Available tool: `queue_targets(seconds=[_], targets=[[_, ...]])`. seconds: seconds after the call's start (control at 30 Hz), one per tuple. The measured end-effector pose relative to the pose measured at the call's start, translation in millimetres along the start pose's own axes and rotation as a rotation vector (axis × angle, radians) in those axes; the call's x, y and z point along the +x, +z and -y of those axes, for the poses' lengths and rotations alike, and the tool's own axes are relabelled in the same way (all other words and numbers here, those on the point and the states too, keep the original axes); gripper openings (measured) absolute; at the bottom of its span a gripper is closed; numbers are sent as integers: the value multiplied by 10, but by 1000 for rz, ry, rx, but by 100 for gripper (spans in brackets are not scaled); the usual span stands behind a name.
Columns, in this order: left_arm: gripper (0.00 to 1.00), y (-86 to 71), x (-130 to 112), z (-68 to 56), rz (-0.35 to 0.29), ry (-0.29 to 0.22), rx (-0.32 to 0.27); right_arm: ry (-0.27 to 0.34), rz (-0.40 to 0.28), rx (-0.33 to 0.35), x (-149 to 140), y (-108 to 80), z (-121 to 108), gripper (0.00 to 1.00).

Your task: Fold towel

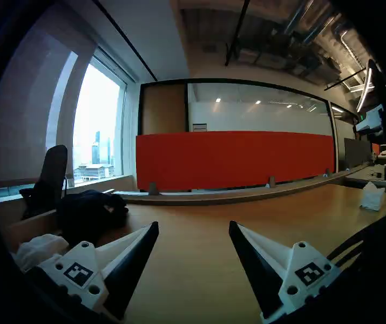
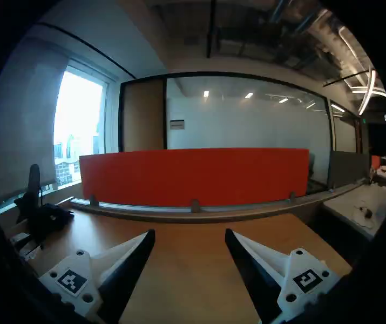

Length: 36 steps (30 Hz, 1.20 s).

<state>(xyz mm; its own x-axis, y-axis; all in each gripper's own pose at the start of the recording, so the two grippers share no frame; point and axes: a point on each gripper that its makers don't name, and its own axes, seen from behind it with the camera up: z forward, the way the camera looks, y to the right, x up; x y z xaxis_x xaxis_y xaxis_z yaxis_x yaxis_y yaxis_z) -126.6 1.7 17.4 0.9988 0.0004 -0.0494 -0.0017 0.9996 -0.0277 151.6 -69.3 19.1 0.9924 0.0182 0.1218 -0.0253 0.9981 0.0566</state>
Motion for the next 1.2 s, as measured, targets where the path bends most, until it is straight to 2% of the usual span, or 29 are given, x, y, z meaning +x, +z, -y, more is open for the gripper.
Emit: queue_targets(seconds=[0.5,0.97,1.2], targets=[[97,-6,-156,48,7,-28,14,-13,20,-3,-203,39,-18,100],[97,26,-199,33,18,-25,14,-5,18,4,-199,36,-16,100],[97,29,-216,28,19,-25,14,-20,-6,-1,-120,34,-66,100]])
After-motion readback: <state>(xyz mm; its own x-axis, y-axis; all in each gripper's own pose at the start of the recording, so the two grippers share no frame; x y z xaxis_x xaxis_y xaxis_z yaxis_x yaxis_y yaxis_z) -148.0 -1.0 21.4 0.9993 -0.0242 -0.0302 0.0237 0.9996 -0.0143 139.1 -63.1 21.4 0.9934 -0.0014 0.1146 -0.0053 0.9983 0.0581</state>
